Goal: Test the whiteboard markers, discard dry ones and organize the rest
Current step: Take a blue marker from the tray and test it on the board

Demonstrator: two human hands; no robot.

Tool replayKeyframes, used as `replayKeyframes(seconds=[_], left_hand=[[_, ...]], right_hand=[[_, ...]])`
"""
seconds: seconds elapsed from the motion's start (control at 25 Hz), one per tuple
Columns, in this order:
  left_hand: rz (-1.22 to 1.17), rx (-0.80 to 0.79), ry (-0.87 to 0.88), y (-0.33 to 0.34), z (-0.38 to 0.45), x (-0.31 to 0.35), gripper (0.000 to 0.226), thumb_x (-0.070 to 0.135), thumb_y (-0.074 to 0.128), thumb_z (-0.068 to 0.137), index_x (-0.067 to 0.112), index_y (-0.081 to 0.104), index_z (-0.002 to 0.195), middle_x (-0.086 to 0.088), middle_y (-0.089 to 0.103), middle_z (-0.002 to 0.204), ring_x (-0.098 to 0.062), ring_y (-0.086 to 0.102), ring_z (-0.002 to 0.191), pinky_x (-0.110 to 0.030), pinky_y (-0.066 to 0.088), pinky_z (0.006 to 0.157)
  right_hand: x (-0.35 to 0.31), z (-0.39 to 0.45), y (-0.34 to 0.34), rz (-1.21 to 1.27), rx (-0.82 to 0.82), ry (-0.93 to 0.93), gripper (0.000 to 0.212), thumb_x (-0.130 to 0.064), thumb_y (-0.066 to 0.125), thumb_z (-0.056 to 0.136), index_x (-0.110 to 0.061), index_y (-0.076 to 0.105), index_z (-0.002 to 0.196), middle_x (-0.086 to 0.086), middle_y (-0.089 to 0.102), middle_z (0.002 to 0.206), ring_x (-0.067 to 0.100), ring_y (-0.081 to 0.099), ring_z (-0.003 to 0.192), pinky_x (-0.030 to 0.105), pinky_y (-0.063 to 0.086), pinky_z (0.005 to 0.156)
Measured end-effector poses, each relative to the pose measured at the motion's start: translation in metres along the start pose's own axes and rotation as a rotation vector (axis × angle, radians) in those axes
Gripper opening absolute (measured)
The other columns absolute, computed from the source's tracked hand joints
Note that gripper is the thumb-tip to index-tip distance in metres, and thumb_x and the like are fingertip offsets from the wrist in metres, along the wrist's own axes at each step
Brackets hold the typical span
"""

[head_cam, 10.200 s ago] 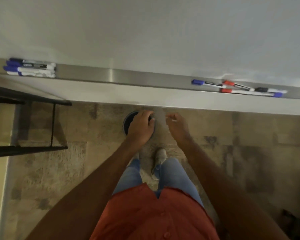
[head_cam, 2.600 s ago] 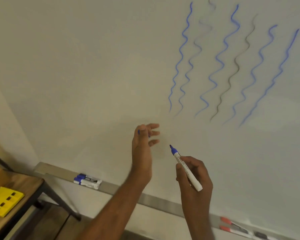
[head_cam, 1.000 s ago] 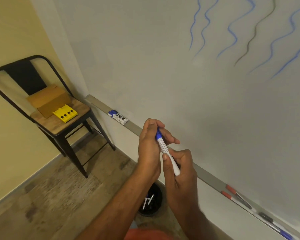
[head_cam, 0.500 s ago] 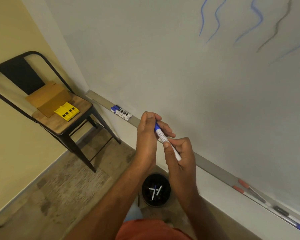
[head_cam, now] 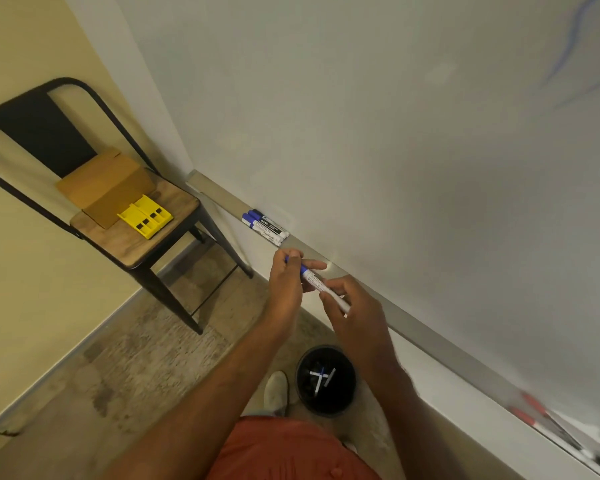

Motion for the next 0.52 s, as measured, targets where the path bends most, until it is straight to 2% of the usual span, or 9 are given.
replayKeyframes(seconds=[0.08,0.16,0.2,0.28,0.36,0.52], left_hand=[[0.039,-0.006,-0.059,-0.008,0.023,-0.014,0.030,0.030,0.033,0.111,0.007,0.049,0.121,-0.005,0.078,0.098,-0.027,0.074,0.087,-0.039,0.059,0.089],[0.112,0.004,-0.089,-0.016,0.045,-0.023,0.027,0.031,0.033,0.111,0.011,0.050,0.119,-0.003,0.078,0.096,-0.013,0.074,0.079,-0.030,0.057,0.080],[0.141,0.010,-0.102,-0.020,0.056,-0.028,0.026,0.032,0.034,0.111,0.013,0.050,0.119,-0.003,0.078,0.095,-0.012,0.074,0.078,-0.027,0.054,0.077],[0.177,0.015,-0.140,-0.031,0.079,-0.039,0.025,0.033,0.035,0.111,0.014,0.049,0.119,-0.007,0.077,0.099,-0.021,0.075,0.082,-0.028,0.053,0.077],[0.243,0.011,-0.170,-0.043,0.102,-0.050,0.026,0.035,0.037,0.110,0.015,0.049,0.120,-0.011,0.075,0.106,-0.026,0.076,0.086,-0.035,0.058,0.082],[0.331,0.012,-0.182,-0.063,0.146,-0.060,0.019,0.031,0.047,0.108,0.017,0.049,0.120,-0.011,0.067,0.117,-0.025,0.073,0.091,-0.043,0.060,0.093]], right_hand=[[0.007,0.017,0.016,-0.115,-0.018,-0.003,0.021,-0.032,0.060,0.102,-0.025,0.067,0.120,-0.013,0.069,0.103,0.000,0.061,0.083,0.007,0.039,0.067],[0.013,0.033,0.028,-0.185,-0.021,0.006,0.021,-0.026,0.062,0.101,-0.023,0.066,0.121,-0.009,0.068,0.107,0.003,0.059,0.083,0.007,0.038,0.068],[0.016,0.041,0.035,-0.223,-0.032,0.004,0.022,-0.023,0.062,0.100,-0.022,0.066,0.122,-0.008,0.066,0.109,0.005,0.058,0.085,0.008,0.037,0.069],[0.023,0.058,0.052,-0.295,-0.084,0.006,0.028,-0.019,0.060,0.099,-0.021,0.063,0.126,-0.006,0.063,0.115,0.008,0.057,0.092,0.008,0.036,0.071],[0.033,0.074,0.067,-0.327,-0.131,0.036,0.029,-0.016,0.058,0.100,-0.020,0.062,0.129,-0.005,0.062,0.117,0.010,0.059,0.097,0.012,0.040,0.076],[0.052,0.115,0.091,-0.350,-0.128,0.069,0.025,-0.015,0.058,0.101,-0.019,0.064,0.126,-0.002,0.066,0.116,0.016,0.064,0.104,0.027,0.054,0.086]])
Point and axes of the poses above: each hand's wrist, its own z-axis towards the middle knuckle, its own y-axis out of the palm, x = y × z, the point moved 7 cm from there along z, towards the middle knuckle
